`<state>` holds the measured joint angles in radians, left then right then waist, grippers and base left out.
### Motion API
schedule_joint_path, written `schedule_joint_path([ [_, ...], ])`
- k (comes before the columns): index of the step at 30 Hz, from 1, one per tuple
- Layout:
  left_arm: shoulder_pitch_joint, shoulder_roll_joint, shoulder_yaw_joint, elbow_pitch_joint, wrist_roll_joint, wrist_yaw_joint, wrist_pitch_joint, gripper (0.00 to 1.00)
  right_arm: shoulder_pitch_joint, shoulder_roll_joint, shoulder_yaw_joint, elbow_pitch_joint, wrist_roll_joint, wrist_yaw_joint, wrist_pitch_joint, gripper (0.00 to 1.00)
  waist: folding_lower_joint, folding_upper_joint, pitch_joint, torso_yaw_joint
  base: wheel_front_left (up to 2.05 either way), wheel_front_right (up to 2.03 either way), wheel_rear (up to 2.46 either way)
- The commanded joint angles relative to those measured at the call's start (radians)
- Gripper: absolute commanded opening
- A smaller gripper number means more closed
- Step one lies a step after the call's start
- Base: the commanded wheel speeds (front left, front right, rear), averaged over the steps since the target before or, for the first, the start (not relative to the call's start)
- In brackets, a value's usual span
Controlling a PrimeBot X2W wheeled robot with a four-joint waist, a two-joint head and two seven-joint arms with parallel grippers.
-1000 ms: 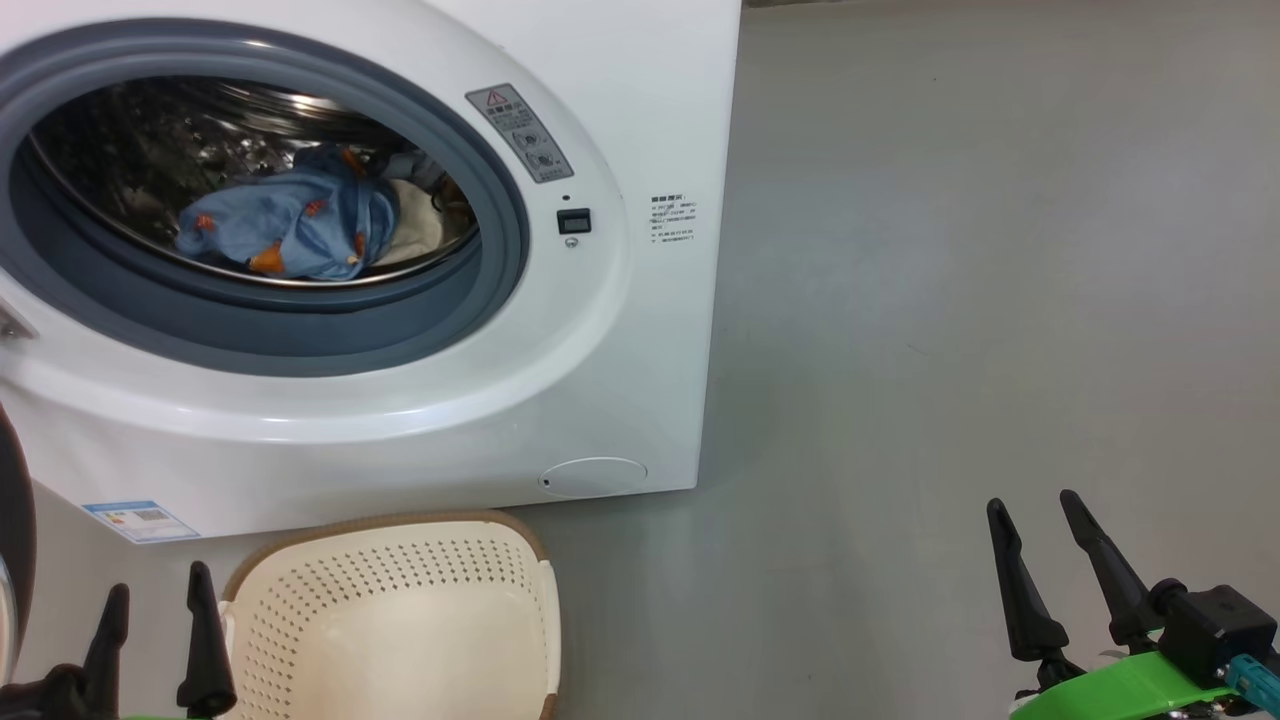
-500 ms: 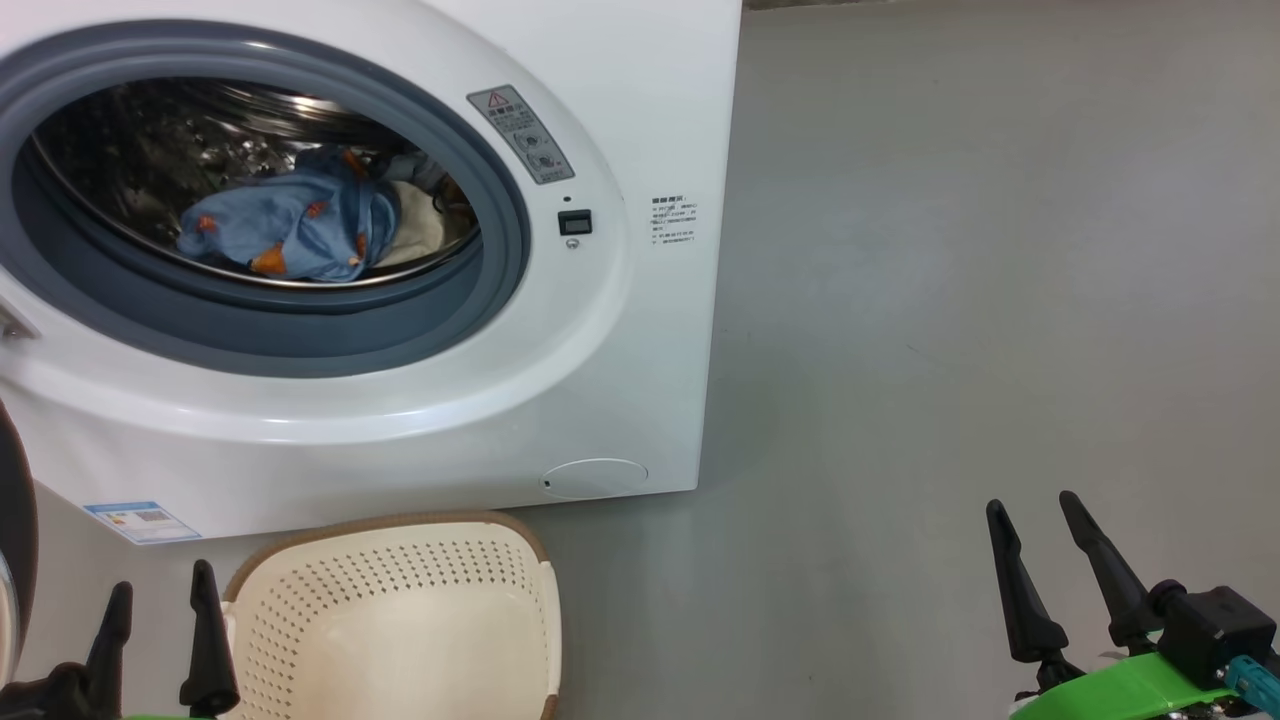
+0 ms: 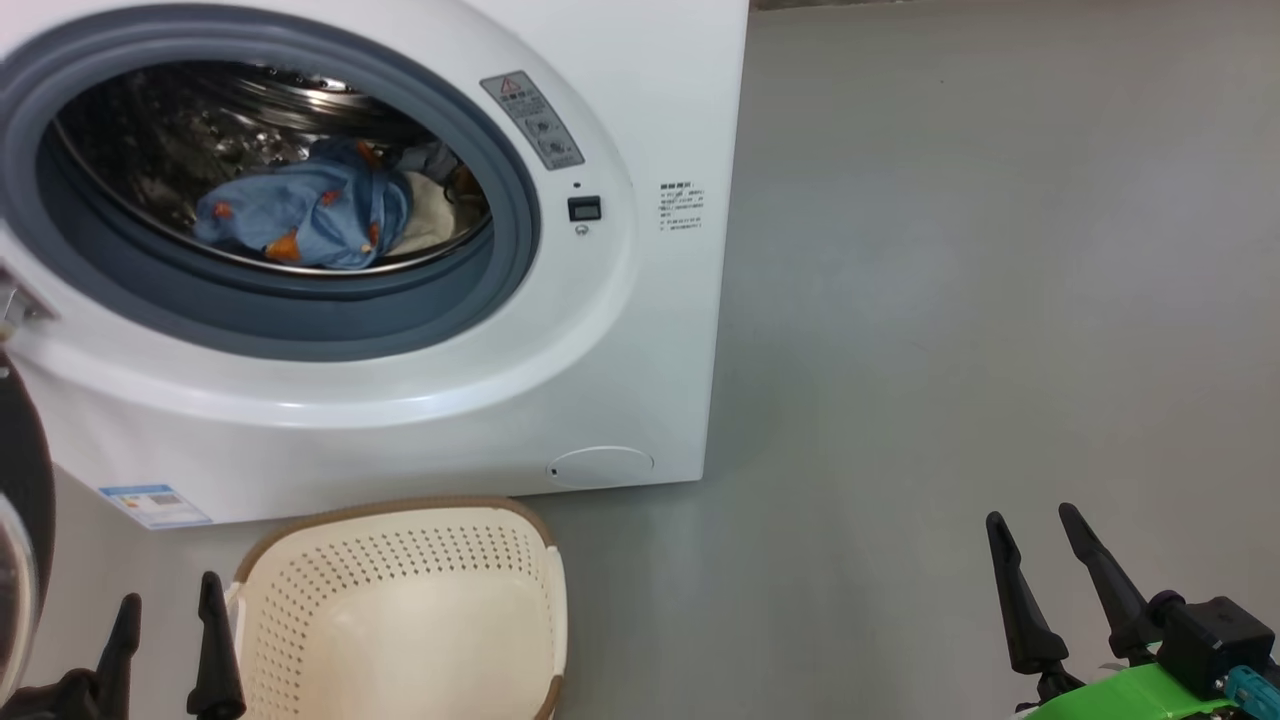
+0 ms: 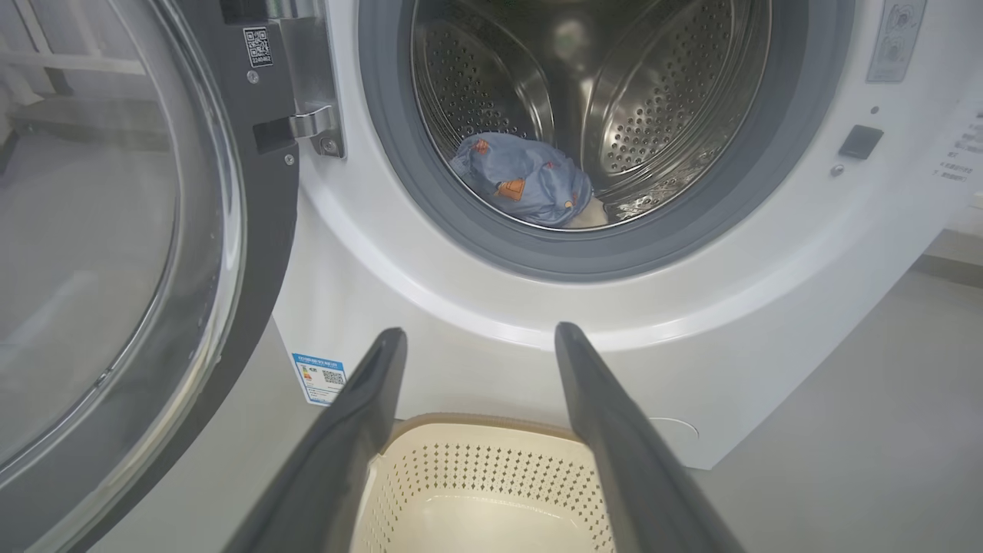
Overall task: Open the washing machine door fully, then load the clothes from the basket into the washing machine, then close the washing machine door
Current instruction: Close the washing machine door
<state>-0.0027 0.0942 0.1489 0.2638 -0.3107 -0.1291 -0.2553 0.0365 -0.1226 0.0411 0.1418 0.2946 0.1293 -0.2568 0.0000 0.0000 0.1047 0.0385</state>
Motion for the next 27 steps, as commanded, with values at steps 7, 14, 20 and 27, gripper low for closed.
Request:
schedule_joint_path([
  [7, -0.006, 0.031, 0.011, -0.032, -0.01, -0.002, -0.006, 1.0, 0.001, -0.014, 0.025, -0.028, 0.004, 0.001, -0.005, 1.0, 0.0, 0.0, 0.002, 0.006, -1.33, 1.33, 0.0],
  [14, -0.005, 0.033, 0.0, -0.036, -0.012, -0.002, -0.006, 1.0, 0.001, -0.014, 0.023, -0.026, 0.004, 0.001, -0.005, 1.0, 0.0, 0.0, 0.001, 0.015, -0.49, 0.49, 0.0],
  [20, -0.006, 0.033, -0.008, -0.048, -0.014, -0.002, -0.006, 1.0, 0.0, -0.016, 0.028, -0.028, 0.001, 0.001, -0.005, 1.0, 0.0, 0.0, -0.001, 0.036, 0.0, 0.0, 0.0],
  [27, -0.003, 0.018, 0.003, -0.062, -0.024, -0.002, -0.006, 1.0, -0.003, -0.021, 0.049, -0.033, 0.002, 0.001, -0.005, 1.0, 0.0, 0.0, -0.003, 0.1, 0.0, 0.0, 0.0],
])
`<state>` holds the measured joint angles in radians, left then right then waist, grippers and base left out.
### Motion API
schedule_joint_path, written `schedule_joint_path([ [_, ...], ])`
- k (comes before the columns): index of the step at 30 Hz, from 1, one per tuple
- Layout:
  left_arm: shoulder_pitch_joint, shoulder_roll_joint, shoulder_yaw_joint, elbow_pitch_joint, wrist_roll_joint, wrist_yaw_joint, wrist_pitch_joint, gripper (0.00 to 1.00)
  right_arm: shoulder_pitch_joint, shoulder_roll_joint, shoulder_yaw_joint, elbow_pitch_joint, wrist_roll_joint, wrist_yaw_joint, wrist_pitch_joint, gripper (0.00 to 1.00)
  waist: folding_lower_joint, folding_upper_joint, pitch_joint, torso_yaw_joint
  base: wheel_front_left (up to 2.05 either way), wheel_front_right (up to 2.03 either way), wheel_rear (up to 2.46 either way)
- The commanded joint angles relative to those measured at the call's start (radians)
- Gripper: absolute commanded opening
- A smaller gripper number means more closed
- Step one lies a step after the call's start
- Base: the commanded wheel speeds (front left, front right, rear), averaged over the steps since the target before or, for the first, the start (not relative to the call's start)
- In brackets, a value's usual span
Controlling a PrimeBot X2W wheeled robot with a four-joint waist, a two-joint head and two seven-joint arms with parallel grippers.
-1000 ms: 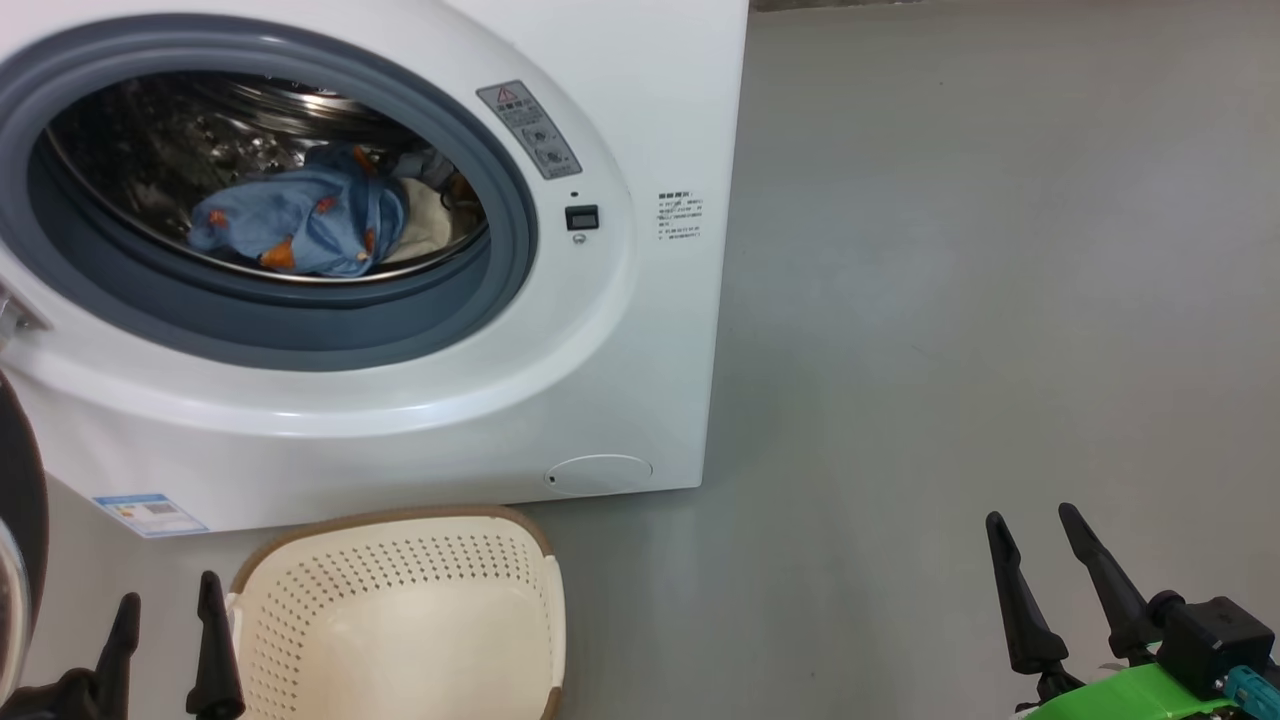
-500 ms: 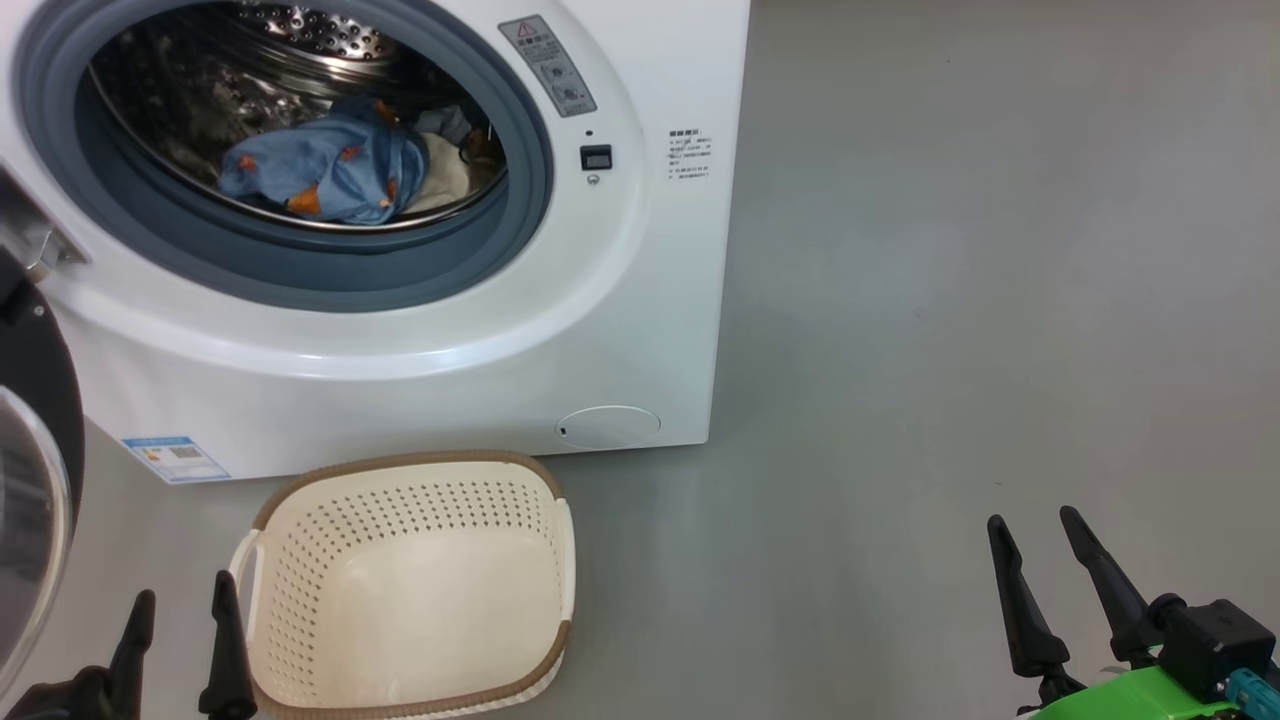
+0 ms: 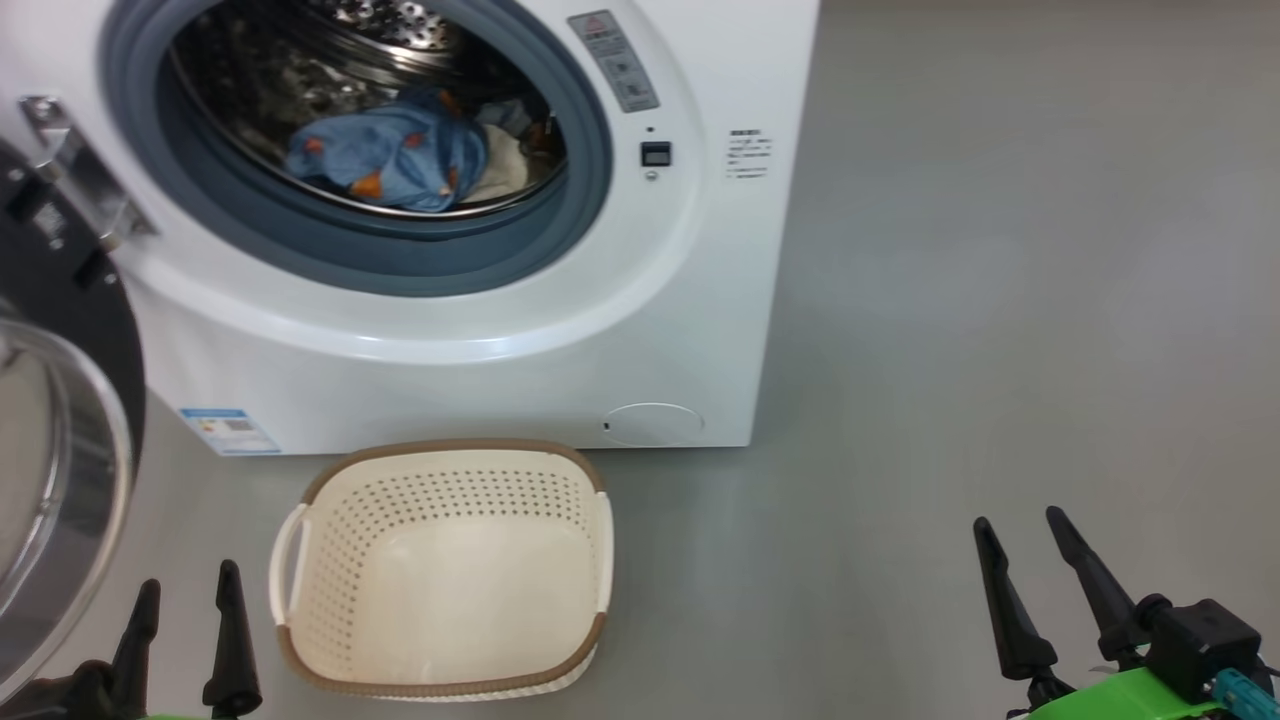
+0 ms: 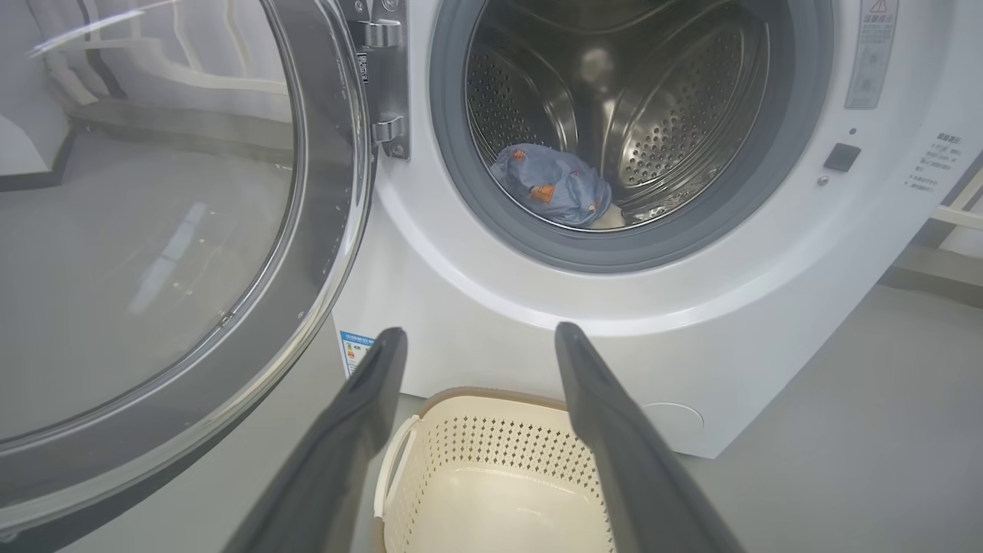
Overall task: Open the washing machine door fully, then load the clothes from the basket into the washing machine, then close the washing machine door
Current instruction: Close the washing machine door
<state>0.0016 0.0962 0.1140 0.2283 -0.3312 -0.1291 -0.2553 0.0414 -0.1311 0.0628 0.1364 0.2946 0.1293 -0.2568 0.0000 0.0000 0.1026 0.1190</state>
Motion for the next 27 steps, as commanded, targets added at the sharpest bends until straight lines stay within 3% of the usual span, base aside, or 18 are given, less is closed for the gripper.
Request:
schedule_joint_path([
  [1, -0.006, 0.014, 0.04, -0.028, -0.004, -0.002, -0.006, 1.0, -0.009, -0.013, 0.032, -0.028, 0.002, 0.001, -0.005, 1.0, 0.0, 0.0, -0.001, 0.03, 0.0, 0.0, 0.0],
  [27, 0.021, -0.038, 0.065, -0.068, -0.048, -0.002, -0.006, 1.0, -0.094, -0.06, 0.182, 0.005, 0.011, 0.001, -0.005, 1.0, 0.0, 0.0, -0.001, 0.324, 0.0, 0.0, 0.0],
])
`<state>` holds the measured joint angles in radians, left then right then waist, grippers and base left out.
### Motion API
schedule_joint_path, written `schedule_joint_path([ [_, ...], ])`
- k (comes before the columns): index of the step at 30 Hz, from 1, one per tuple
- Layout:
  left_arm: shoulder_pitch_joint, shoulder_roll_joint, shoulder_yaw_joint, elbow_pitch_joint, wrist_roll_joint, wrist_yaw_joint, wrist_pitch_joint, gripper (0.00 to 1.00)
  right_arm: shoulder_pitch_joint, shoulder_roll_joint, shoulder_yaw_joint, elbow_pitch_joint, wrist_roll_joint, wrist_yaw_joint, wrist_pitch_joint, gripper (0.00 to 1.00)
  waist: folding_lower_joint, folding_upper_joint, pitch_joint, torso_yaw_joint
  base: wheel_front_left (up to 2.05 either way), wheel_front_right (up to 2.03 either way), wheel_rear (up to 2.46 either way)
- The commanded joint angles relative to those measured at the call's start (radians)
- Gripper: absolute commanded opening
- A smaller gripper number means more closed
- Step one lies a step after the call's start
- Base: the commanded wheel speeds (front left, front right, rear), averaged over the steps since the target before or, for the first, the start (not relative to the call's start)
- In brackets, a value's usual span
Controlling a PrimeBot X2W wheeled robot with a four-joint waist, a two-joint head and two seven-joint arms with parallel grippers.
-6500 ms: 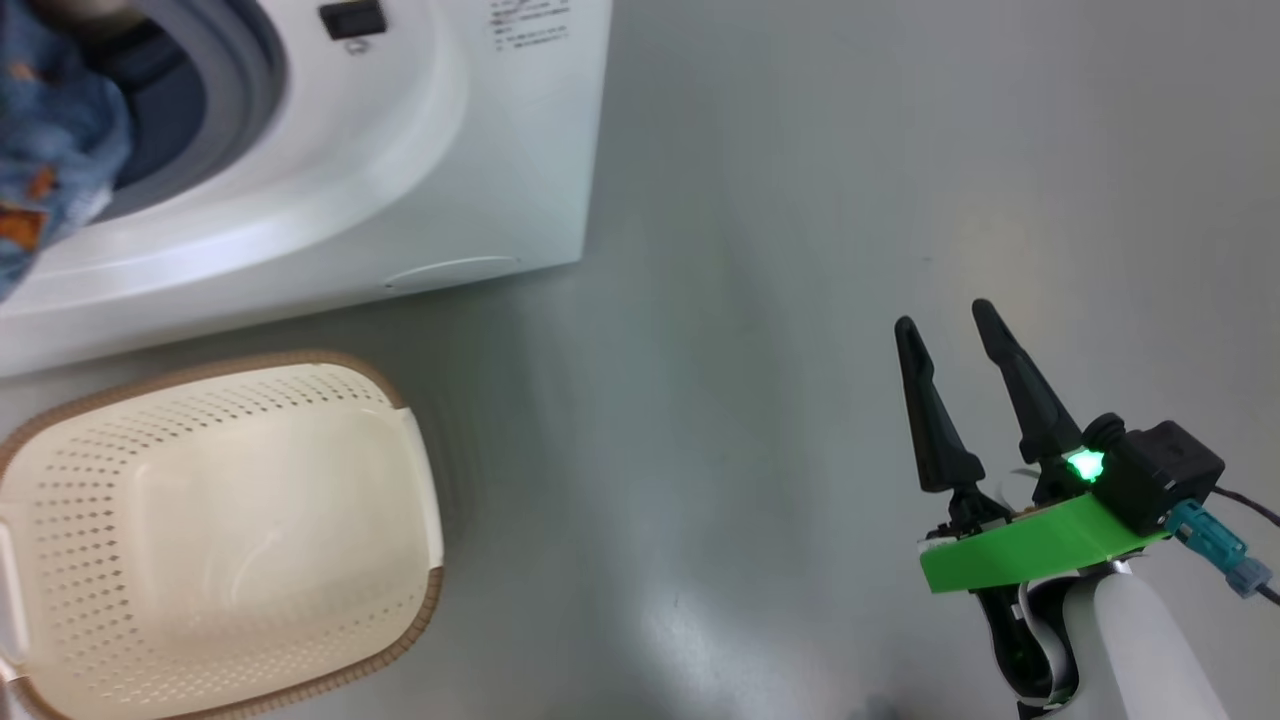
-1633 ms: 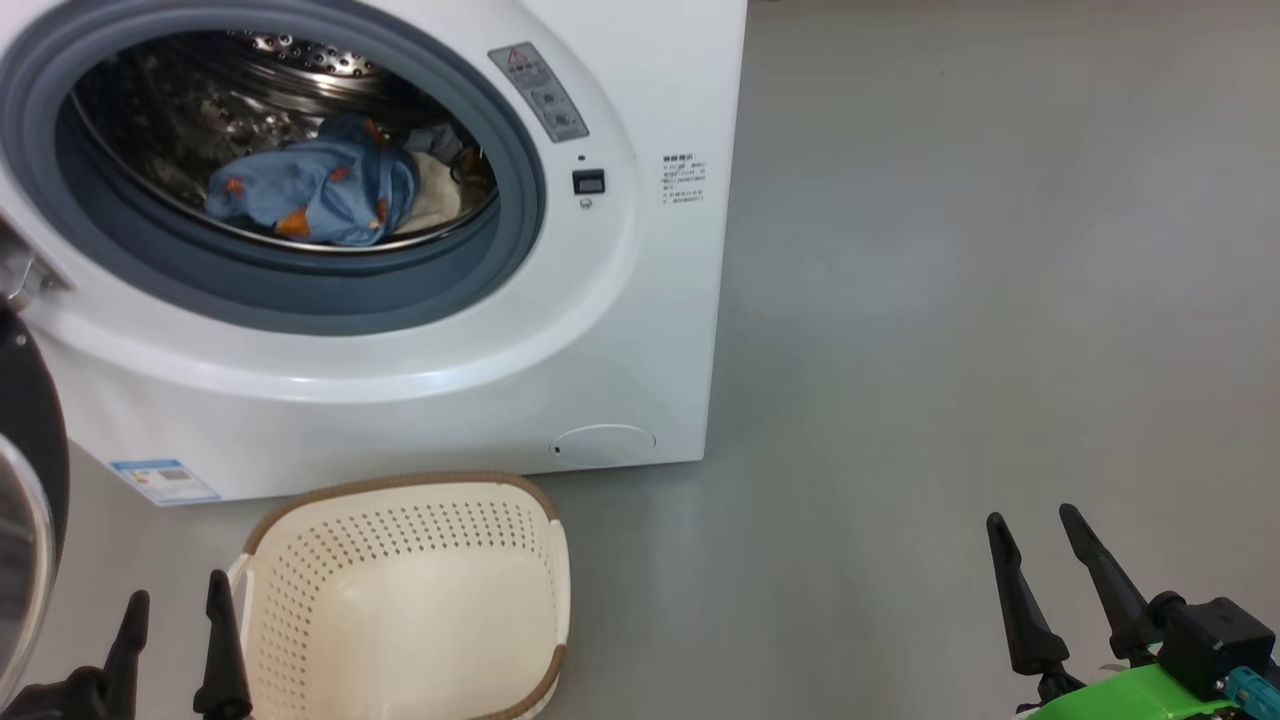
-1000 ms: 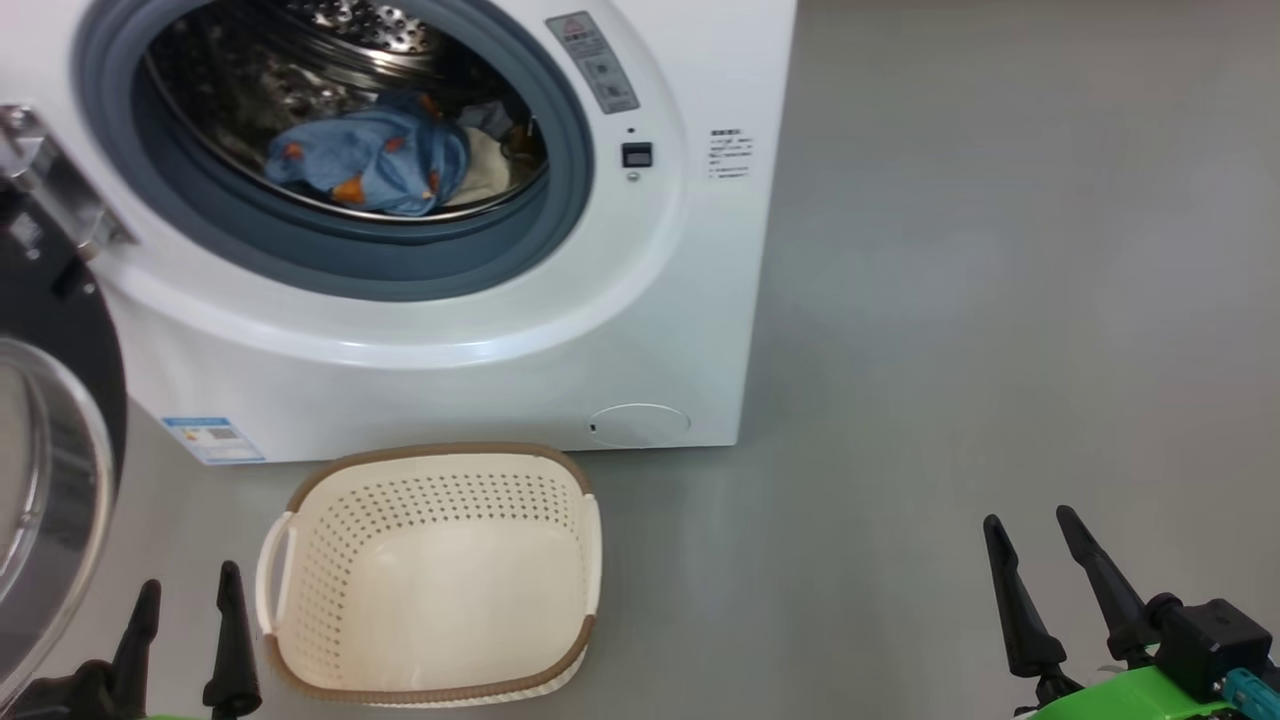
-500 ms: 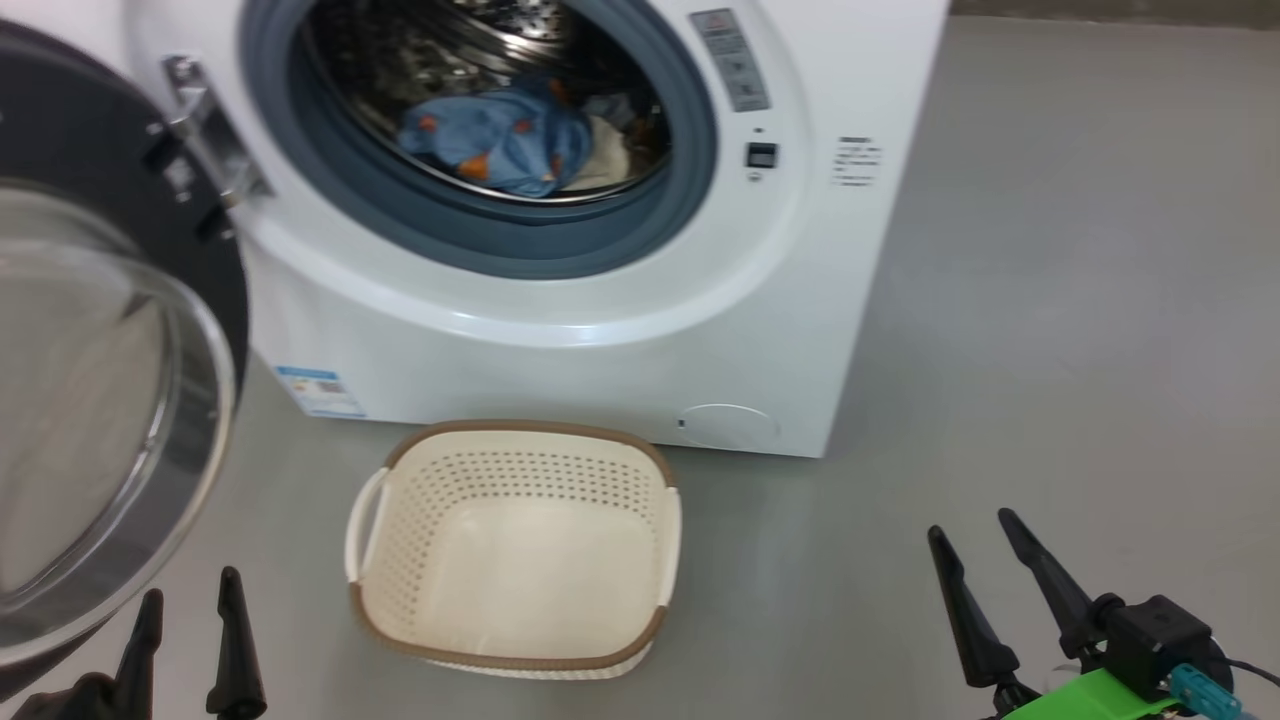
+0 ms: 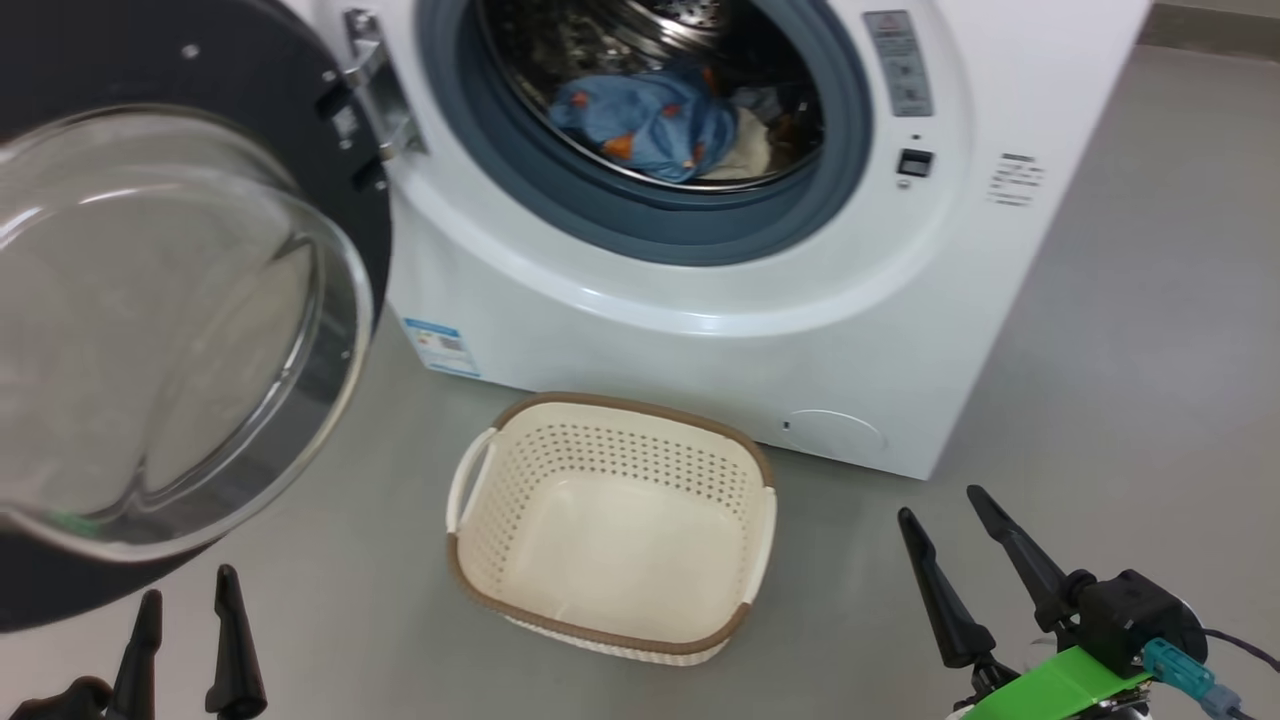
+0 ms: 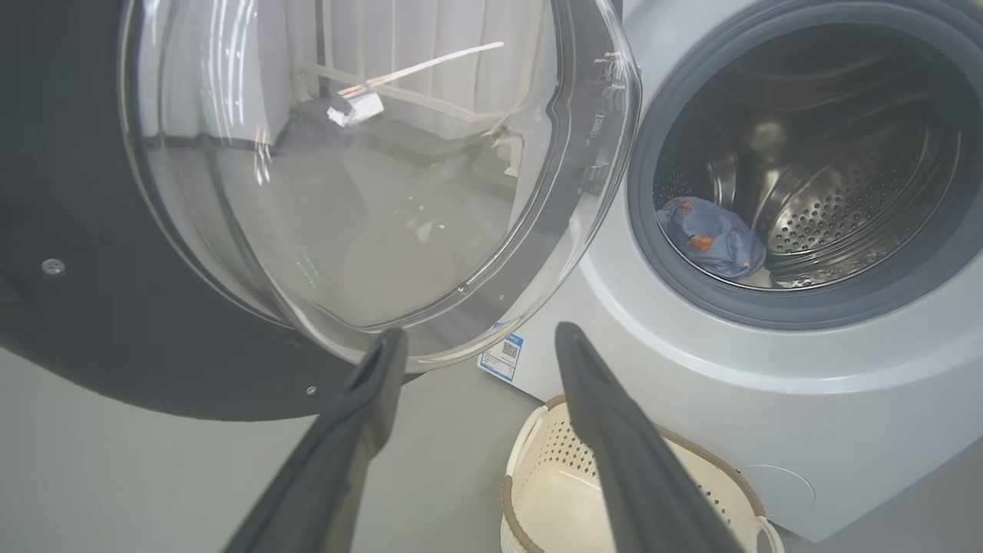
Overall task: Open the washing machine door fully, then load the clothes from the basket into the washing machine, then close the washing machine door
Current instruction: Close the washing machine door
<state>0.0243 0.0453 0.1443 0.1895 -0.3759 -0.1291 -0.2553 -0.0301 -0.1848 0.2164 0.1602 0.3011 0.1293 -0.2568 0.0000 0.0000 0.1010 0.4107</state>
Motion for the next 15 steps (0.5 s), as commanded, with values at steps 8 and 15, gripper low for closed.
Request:
schedule_joint_path([
  [8, 0.008, 0.009, 0.029, -0.032, -0.008, -0.002, -0.006, 1.0, -0.019, -0.005, 0.04, -0.013, 0.007, 0.001, -0.005, 1.0, 0.0, 0.0, -0.006, 0.082, 0.0, 0.0, 0.0],
  [15, 0.02, 0.008, 0.026, -0.029, -0.01, -0.002, -0.006, 1.0, -0.012, 0.003, 0.048, -0.013, 0.01, 0.001, -0.005, 1.0, 0.0, 0.0, -0.016, 0.113, 0.0, 0.0, 0.0],
])
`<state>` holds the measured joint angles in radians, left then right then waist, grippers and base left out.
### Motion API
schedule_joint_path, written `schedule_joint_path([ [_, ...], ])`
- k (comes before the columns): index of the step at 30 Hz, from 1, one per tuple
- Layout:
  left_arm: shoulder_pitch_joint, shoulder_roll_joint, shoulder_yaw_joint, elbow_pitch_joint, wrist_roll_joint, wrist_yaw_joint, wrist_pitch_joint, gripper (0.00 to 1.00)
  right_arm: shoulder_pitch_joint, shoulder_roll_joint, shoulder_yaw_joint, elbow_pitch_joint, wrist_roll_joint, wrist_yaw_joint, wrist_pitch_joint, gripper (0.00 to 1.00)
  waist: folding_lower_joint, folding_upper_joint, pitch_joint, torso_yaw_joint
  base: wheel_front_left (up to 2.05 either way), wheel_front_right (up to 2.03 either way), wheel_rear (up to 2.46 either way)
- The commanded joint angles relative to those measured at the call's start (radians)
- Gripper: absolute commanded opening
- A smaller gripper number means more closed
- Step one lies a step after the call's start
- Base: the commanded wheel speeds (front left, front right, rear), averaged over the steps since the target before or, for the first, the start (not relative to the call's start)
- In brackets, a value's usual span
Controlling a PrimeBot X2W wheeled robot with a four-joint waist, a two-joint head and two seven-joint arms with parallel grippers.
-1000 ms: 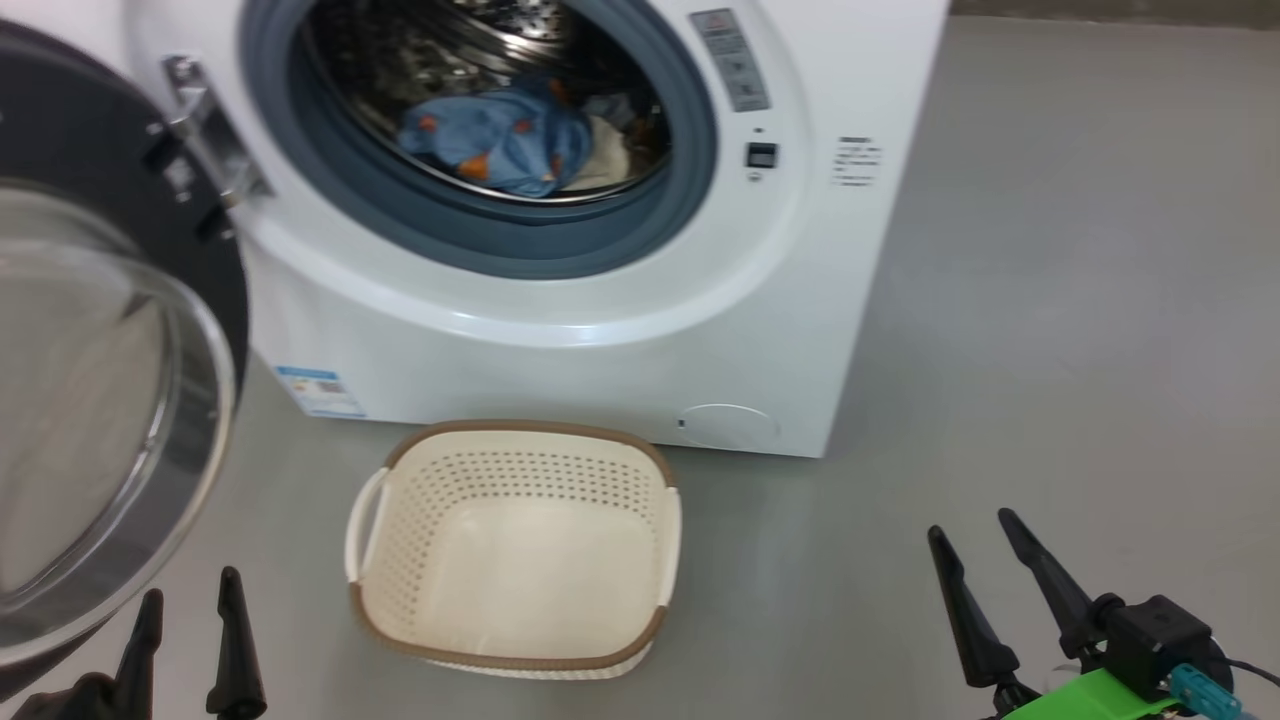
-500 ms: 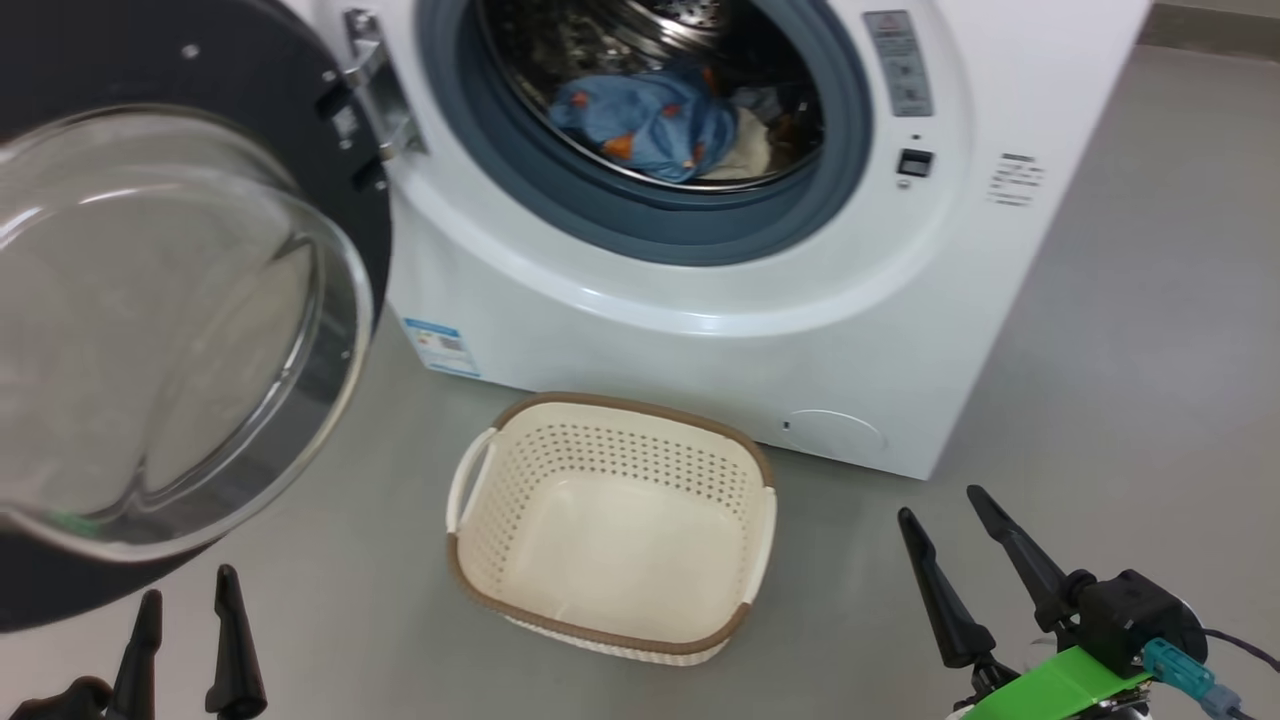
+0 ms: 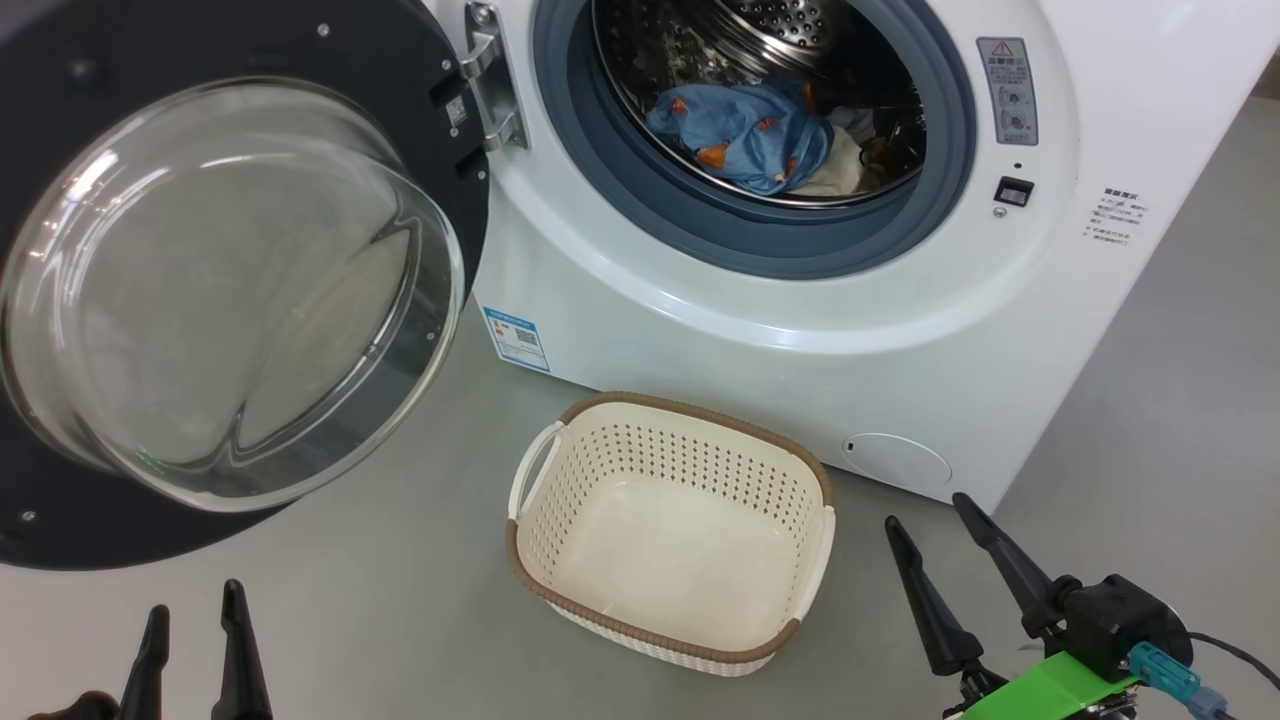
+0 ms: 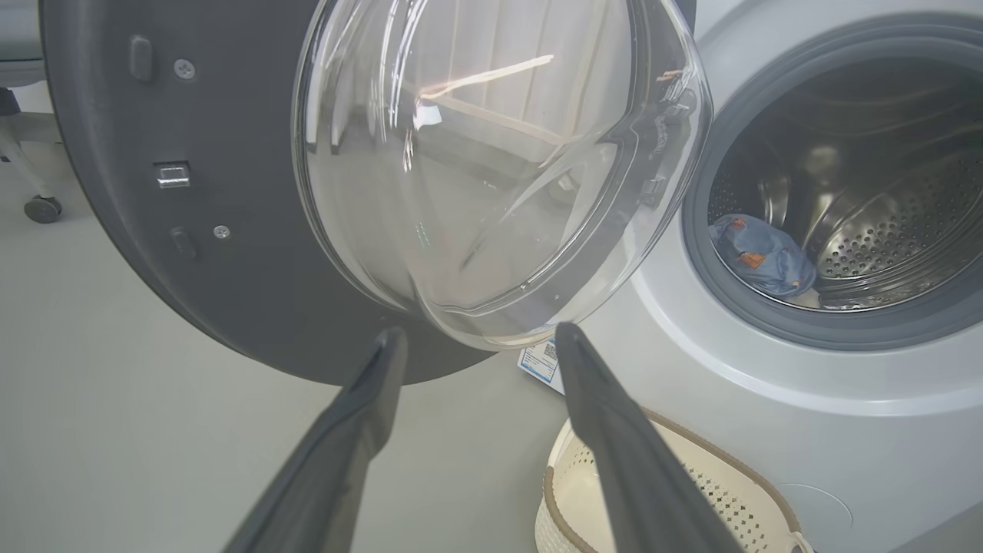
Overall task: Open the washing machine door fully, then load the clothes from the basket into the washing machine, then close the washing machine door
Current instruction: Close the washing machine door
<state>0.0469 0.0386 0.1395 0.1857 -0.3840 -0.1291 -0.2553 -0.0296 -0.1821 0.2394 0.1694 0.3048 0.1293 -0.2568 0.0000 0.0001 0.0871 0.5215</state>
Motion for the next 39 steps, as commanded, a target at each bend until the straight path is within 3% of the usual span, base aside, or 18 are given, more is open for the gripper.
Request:
schedule_joint_path([
  [1, -0.002, 0.014, 0.031, -0.025, -0.003, -0.002, -0.006, 1.0, -0.012, 0.0, 0.029, -0.021, 0.008, 0.001, -0.005, 1.0, 0.0, -0.0001, -0.002, 0.003, 0.0, 0.0, 0.0],
  [11, 0.003, 0.013, 0.042, -0.045, -0.016, -0.002, -0.006, 1.0, -0.012, -0.016, 0.042, -0.019, 0.017, 0.001, -0.005, 1.0, 0.0, -0.0001, 0.008, 0.008, 0.0, 0.0, 0.0],
  [12, 0.002, 0.013, 0.044, -0.048, -0.019, -0.002, -0.006, 0.8, -0.013, -0.018, 0.042, -0.018, 0.017, 0.001, -0.005, 1.0, 0.0, -0.0001, 0.01, 0.009, 0.0, 0.0, 0.0],
  [13, 0.002, 0.013, 0.045, -0.051, -0.021, -0.002, -0.006, 0.46, -0.013, -0.02, 0.042, -0.018, 0.017, 0.001, -0.005, 1.0, 0.0, -0.0001, 0.012, 0.009, 0.0, 0.0, 0.0],
  [15, 0.001, 0.012, 0.047, -0.059, -0.029, -0.002, -0.006, 0.02, -0.014, -0.022, 0.041, -0.017, 0.017, 0.001, -0.005, 1.0, 0.0, -0.0001, 0.017, 0.01, 0.0, 0.0, 0.0],
  [25, -0.049, 0.032, 0.123, -0.191, -0.124, -0.002, -0.006, 0.0, -0.026, -0.025, 0.028, -0.02, 0.013, 0.001, -0.005, 1.0, 0.0, -0.0001, 0.055, 0.021, 0.0, 0.0, 0.0],
  [33, -0.139, 0.138, 0.217, -0.287, -0.295, -0.002, -0.006, 0.0, -0.044, -0.031, 0.029, -0.014, 0.009, 0.001, -0.005, 1.0, 0.0, -0.0001, 0.09, 0.03, 0.0, 0.0, 0.0],
  [39, -0.219, 0.277, 0.298, -0.274, -0.474, -0.002, -0.006, 0.0, -0.058, -0.029, 0.026, -0.014, 0.007, 0.001, -0.005, 1.0, 0.0, -0.0001, 0.099, 0.029, 0.0, 0.0, 0.0],
])
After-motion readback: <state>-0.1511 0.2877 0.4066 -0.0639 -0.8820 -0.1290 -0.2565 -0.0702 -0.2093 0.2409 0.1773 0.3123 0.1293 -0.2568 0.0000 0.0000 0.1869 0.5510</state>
